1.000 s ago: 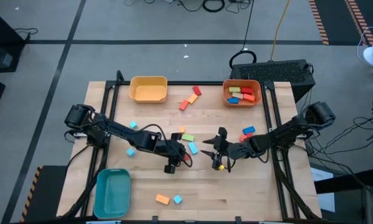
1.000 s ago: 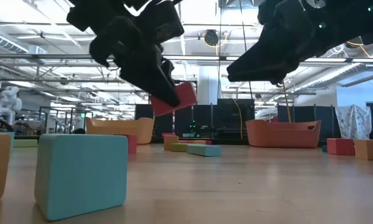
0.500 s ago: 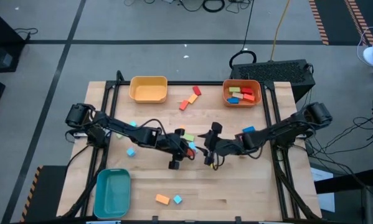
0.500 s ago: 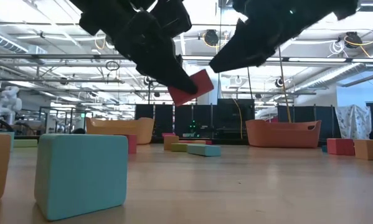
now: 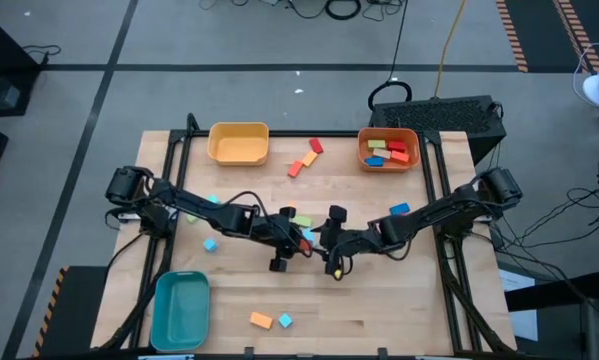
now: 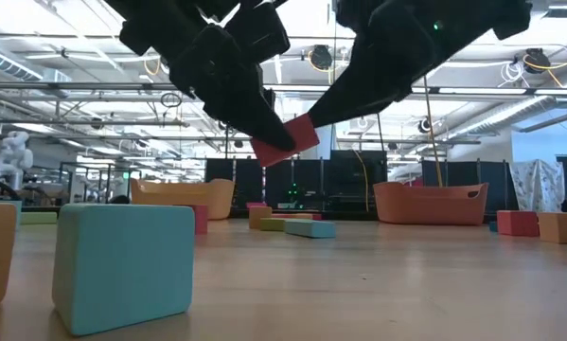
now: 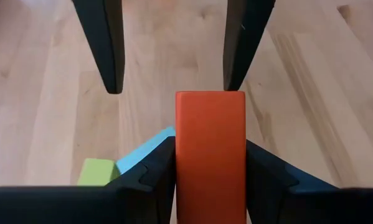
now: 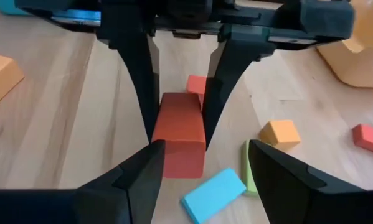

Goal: Sort blocks by size
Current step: Put the large orange block into the orange bin

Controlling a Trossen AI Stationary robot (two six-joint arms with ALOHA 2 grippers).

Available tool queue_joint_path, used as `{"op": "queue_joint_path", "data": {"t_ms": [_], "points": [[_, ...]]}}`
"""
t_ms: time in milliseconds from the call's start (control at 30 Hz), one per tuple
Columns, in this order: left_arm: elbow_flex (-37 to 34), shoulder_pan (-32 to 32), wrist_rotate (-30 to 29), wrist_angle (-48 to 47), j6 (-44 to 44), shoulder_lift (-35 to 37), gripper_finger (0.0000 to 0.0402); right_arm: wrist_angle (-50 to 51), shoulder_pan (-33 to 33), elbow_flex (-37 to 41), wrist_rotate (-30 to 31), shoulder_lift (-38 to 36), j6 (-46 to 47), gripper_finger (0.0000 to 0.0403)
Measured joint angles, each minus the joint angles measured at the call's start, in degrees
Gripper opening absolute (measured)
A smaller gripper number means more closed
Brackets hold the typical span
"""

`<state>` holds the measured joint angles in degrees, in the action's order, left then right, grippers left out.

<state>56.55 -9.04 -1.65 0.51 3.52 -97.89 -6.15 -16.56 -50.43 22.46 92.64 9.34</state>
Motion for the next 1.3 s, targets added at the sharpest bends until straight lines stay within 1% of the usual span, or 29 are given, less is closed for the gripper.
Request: {"op": "queue_joint_path", "data": {"t_ms": [567,667,733,800,1033,1100,1167,1233,1300], "points": [[0.0,0.1,-0.2,0.0,0.0,0.0,0.0144,-1.1,0.4,0.1,-3.5,1.0,0.2,0.0215],[0.0,0.1,-0.8,1.1,-0.2,0.0,0.0144,-3.1,0.4,0.1,-6.5,1.1,0.0,0.0215],[0.3,0.3,-1.3,2.3,-0.2,0.1,0.0144,-3.5,0.4,0.0,-5.6,1.2,-0.1,0.0215],[0.3,0.3,-2.5,2.3,-0.2,0.1,0.0144,-3.1,0.5,0.0,-6.1,1.0,0.1,0.0215],[0.2,0.4,-2.0,2.2,-0.2,0.1,0.0144,-2.2,0.9,0.0,-6.1,1.1,0.5,0.0211],[0.2,0.4,-2.0,2.2,-0.2,0.1,0.0144,-2.2,1.0,0.0,-6.1,1.1,0.5,0.0201],[0.2,0.3,-1.8,2.0,-0.2,0.1,0.0144,-2.2,1.2,0.0,-6.1,1.1,0.7,0.018],[0.2,0.4,-1.5,1.8,-0.2,0.1,0.0144,-2.2,1.5,0.0,-6.1,1.1,1.2,0.0148],[0.2,0.4,0.1,1.8,-0.3,0.1,0.015,-2.1,1.7,0.0,-6.2,1.1,1.4,0.0115]]}}
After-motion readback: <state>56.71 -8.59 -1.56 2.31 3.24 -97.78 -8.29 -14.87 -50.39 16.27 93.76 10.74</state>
